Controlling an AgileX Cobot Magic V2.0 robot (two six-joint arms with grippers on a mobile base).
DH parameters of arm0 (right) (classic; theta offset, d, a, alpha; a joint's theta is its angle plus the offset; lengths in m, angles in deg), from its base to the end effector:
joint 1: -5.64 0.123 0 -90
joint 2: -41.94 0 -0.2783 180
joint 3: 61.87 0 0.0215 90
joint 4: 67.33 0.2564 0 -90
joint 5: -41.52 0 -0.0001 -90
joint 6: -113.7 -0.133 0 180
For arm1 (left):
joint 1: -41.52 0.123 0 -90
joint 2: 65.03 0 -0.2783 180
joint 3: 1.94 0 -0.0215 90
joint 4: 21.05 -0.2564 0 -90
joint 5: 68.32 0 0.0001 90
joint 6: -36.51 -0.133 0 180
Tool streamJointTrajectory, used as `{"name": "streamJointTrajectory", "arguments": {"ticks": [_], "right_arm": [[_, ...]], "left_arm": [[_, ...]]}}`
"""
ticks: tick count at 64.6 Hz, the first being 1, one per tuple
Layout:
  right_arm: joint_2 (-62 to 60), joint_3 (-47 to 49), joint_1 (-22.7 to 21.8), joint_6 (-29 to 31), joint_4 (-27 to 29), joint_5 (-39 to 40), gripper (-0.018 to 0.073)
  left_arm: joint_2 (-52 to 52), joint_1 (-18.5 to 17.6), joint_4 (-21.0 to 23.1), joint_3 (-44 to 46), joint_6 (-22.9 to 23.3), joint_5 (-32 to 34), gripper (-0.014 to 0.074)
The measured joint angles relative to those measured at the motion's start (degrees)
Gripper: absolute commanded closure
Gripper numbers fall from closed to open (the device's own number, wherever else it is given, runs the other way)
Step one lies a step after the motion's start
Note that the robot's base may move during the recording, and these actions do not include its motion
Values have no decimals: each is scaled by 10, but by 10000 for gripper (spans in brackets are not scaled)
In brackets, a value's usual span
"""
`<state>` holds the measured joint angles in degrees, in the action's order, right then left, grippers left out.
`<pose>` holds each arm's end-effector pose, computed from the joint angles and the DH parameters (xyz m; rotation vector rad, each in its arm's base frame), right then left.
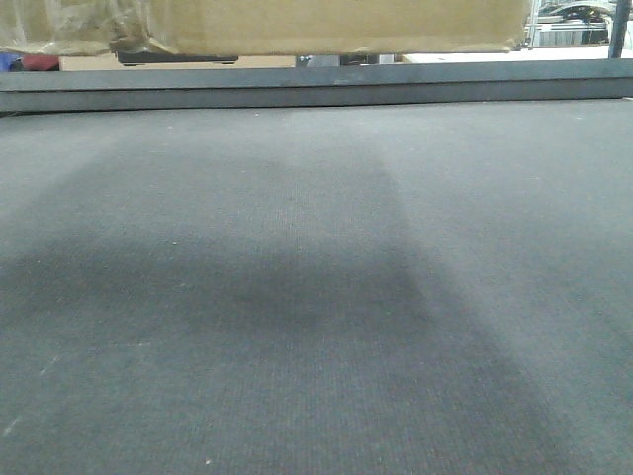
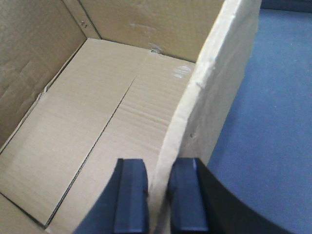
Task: Grab carton from right shelf to conveyor
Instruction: 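Carry the carton with both grippers over the grey conveyor belt, then lower the carton onto the belt and open both grippers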
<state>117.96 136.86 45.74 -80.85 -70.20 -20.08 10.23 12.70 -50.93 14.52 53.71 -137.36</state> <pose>0.1975 0.1586 0.4855 -0.4657 2.0643 0.5188 0.2347 -0.0585 0.4758 0.1577 2.1015 0.1707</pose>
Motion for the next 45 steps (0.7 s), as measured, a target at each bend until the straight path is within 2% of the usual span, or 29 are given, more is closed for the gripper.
{"name": "streamJointTrajectory", "arguments": {"ticks": [45], "right_arm": [[0,0,0,0,1,1,629]], "left_arm": [[0,0,0,0,0,0,610]]}}
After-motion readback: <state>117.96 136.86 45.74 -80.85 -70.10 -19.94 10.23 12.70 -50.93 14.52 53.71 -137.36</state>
